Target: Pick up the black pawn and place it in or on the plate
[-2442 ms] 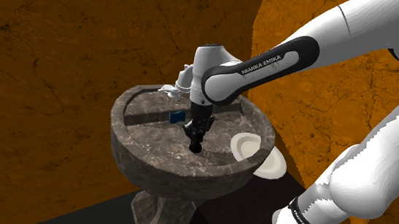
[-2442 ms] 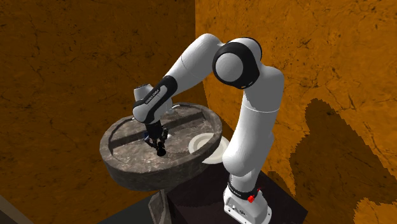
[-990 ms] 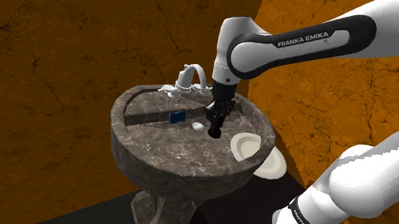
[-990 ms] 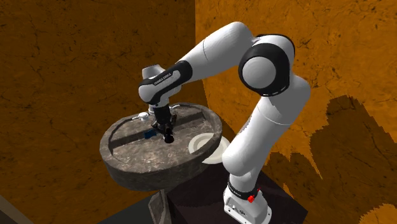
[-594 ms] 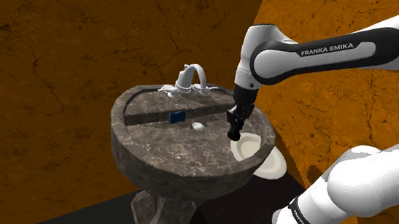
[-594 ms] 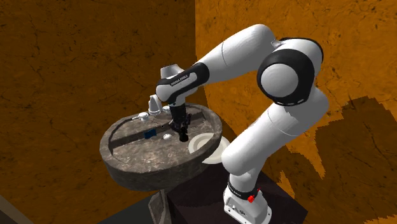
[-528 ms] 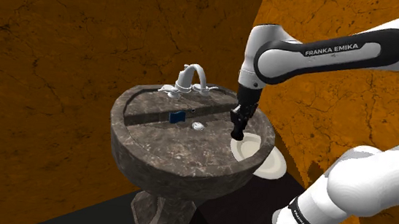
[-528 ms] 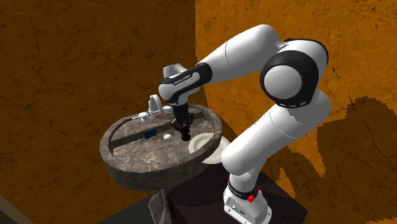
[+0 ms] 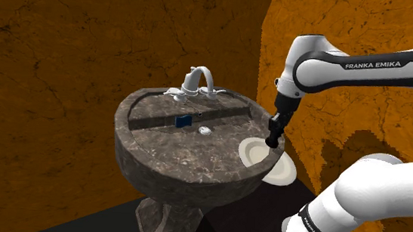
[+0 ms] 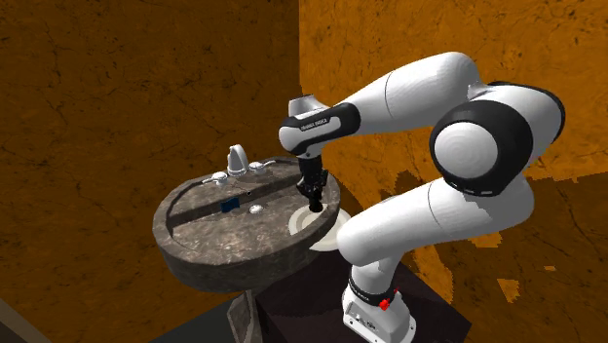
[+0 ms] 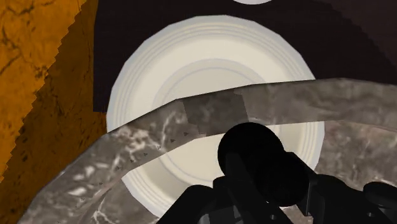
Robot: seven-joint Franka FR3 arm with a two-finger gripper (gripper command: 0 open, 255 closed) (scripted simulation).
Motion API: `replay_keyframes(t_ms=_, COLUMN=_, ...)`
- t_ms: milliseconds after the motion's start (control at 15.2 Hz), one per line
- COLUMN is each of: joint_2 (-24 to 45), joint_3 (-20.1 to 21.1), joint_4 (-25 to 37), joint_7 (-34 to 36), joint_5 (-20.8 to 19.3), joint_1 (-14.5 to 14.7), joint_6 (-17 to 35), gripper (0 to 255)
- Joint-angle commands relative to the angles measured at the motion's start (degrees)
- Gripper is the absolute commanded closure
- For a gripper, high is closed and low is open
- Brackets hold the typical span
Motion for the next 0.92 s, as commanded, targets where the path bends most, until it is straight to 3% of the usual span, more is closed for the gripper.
replay_keyframes(t_ms=0, joint_2=-2.3, joint_3=-2.06, joint_4=-1.36, joint_7=-2.52, joint_5=-2.03, joint_1=-1.73, joint_6=-0.83, gripper=255)
replay_keyframes(t_ms=858, joint_2=4.22, joint_3=-1.91, joint_4=-8.05, joint_7=-2.04, joint_5=-2.38, joint_1=-2.34, joint_6=12.38, gripper=255)
